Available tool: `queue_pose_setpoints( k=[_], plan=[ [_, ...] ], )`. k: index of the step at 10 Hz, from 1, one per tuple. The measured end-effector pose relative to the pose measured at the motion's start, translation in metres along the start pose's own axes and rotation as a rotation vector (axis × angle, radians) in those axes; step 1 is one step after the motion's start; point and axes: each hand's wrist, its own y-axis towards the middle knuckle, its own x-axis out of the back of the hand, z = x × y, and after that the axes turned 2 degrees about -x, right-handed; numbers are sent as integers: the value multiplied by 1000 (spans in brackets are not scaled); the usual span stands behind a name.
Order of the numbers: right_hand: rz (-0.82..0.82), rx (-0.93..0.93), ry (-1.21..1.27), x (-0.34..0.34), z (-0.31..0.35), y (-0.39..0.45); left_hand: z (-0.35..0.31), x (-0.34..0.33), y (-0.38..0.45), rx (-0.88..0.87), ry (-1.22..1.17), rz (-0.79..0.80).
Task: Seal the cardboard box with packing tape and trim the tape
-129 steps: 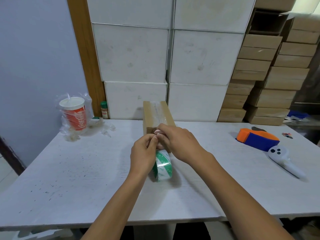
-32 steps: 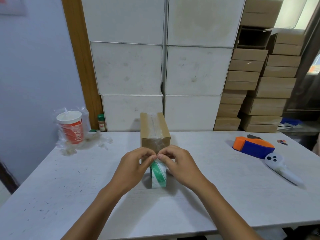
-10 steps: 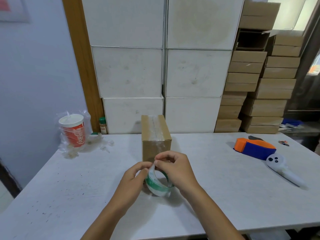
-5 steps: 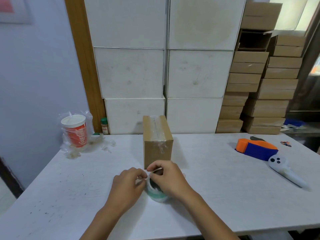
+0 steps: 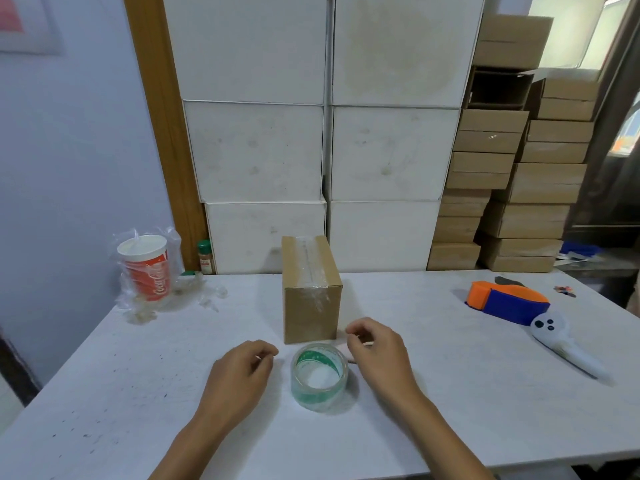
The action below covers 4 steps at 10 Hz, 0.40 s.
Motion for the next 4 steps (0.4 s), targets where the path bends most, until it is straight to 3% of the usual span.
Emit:
queue_pose_setpoints(
  k=[2,3,4],
  plan=[
    [-6,106,-360,-4,-33,1,8,-10,2,-79,183,34],
    [-14,112,-324,-3,-33,-1,10,-10,0,-100,100,13],
    [-93,104,-296,7,-23,-3,11,-3,0,36,-139,-76]
  ],
)
